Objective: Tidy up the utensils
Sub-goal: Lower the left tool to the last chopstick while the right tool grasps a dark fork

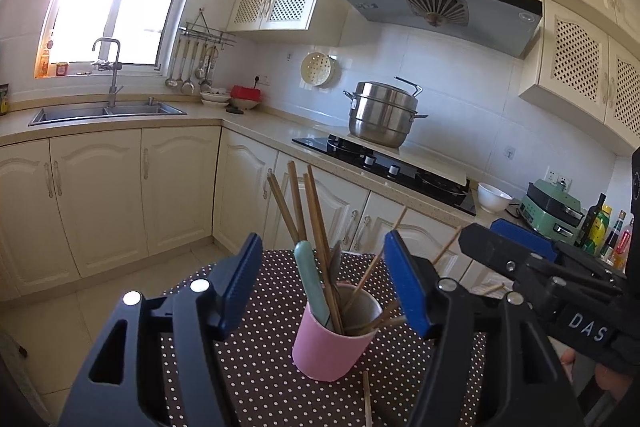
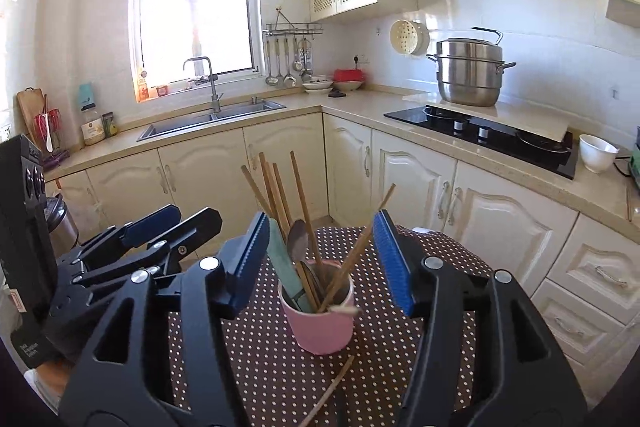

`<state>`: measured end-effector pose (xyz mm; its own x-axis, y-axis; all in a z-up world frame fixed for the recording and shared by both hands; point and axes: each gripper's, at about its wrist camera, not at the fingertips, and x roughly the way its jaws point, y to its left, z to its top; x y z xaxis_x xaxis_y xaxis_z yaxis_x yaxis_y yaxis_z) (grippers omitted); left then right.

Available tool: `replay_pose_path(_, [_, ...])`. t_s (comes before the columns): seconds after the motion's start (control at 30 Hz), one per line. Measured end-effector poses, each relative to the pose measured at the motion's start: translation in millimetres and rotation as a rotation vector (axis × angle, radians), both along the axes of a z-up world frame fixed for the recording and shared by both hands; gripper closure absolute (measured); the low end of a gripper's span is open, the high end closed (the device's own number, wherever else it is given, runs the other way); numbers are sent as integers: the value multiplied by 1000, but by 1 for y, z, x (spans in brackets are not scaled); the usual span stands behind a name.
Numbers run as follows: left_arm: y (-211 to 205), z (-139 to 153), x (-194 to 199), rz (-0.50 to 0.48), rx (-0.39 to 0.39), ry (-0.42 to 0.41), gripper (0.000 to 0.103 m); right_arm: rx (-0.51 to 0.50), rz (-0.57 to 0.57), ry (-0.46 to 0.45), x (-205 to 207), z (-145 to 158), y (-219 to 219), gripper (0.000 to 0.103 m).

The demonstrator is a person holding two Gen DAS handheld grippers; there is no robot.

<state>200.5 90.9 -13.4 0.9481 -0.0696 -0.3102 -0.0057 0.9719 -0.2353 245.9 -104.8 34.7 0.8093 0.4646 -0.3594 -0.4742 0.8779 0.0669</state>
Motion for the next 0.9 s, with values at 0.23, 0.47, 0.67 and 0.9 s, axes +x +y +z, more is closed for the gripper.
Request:
replay_pose_path(0.23, [-30,-24,-6,-93,60,158,41,-26,-44,30,-23,-20,-28,47])
replay_pose_path(0.47, [-62,-72,3,-195,115,378,41,-62,-94,109,-33,-58,-54,47])
replay_pose_path(0.67, [-85,-120,29,-259,153,592,41,-87,-105,245,-27,-99,-68,47])
replay_pose_path(0.9, [-98,-164,56,-278,184,728,65,-119,-99,379,-23,-136,-75,47])
